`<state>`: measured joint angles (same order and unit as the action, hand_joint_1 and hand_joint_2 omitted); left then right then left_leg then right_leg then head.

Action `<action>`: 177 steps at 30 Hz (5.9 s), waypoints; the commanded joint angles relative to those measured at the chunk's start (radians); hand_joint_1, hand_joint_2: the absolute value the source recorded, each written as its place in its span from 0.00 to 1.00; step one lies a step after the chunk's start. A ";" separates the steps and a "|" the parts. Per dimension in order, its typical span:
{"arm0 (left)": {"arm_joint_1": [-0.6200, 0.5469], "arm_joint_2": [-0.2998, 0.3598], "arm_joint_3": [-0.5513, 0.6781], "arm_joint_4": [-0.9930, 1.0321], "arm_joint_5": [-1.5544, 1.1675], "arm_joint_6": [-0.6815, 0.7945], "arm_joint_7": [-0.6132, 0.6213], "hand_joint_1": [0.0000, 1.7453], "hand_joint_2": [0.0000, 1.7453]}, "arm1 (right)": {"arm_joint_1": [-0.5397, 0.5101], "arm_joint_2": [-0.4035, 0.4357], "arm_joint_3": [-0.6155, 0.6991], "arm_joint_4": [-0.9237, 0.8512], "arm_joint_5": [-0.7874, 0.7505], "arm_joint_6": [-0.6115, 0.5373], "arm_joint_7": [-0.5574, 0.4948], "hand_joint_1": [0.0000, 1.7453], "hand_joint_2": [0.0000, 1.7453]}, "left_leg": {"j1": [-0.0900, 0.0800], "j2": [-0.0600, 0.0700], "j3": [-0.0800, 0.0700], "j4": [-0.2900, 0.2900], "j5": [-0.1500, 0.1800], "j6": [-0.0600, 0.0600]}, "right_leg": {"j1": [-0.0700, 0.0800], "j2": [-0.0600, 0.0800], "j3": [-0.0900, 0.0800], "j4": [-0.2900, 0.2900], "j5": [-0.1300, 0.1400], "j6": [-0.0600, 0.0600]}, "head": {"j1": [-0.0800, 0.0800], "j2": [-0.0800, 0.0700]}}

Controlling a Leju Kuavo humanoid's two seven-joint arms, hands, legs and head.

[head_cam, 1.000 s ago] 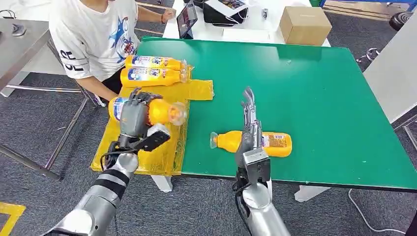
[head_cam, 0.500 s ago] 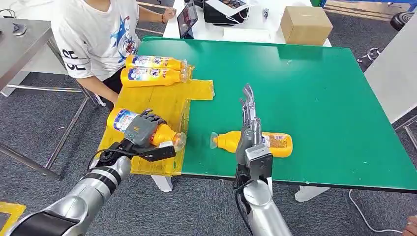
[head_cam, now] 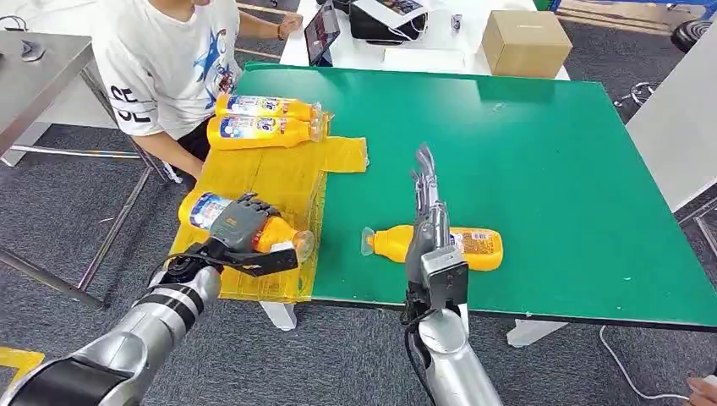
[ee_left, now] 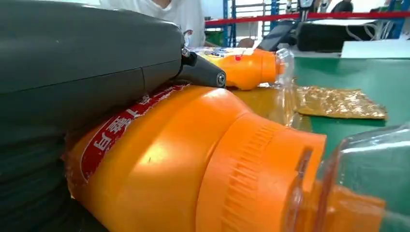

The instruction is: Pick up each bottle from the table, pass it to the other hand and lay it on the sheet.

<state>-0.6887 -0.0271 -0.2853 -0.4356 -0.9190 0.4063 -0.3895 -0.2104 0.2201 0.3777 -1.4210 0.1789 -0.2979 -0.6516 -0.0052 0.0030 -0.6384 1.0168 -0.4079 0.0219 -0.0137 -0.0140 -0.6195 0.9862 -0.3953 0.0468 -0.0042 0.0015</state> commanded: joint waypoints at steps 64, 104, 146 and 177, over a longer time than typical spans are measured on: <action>0.271 -0.118 0.465 -0.625 0.760 0.019 -0.309 0.00 1.00 | -0.200 -0.229 -0.057 0.432 0.408 0.035 0.367 0.00 1.00 | 0.001 0.000 0.009 -0.002 0.000 -0.001 | 0.001 0.000 0.010 -0.003 0.000 -0.001 | 0.000 0.000; 0.258 -0.143 0.380 -0.397 0.738 -0.054 -0.309 0.00 1.00 | -0.406 -0.400 0.040 0.841 0.518 0.371 0.492 0.00 1.00 | 0.001 -0.004 0.009 -0.001 0.000 -0.001 | 0.001 -0.004 0.010 -0.002 -0.001 -0.001 | 0.000 0.000; 0.295 -0.194 0.375 -0.413 0.803 -0.126 -0.257 0.00 1.00 | -0.167 -0.163 -0.150 0.317 0.465 -0.213 0.341 1.00 1.00 | 0.003 0.012 0.015 -0.001 -0.002 -0.003 | 0.003 0.011 0.011 -0.002 0.003 -0.004 | 0.000 0.000; 0.261 -0.221 0.328 -0.388 0.947 -0.252 -0.176 0.00 1.00 | -0.050 -0.023 -0.390 -0.034 0.478 -0.400 0.062 1.00 1.00 | 0.000 0.004 0.003 0.000 0.000 -0.001 | 0.000 0.004 0.002 -0.001 0.003 -0.002 | 0.000 0.000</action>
<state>-0.3909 -0.2491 0.0462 -0.8507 0.0221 0.1526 -0.5737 -0.2393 0.1896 0.0194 -1.4588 0.6592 -0.6931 -0.5867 -0.0054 0.0079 -0.6363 1.0168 -0.4077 0.0219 -0.0136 -0.0096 -0.6190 0.9851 -0.3920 0.0461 -0.0046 0.0015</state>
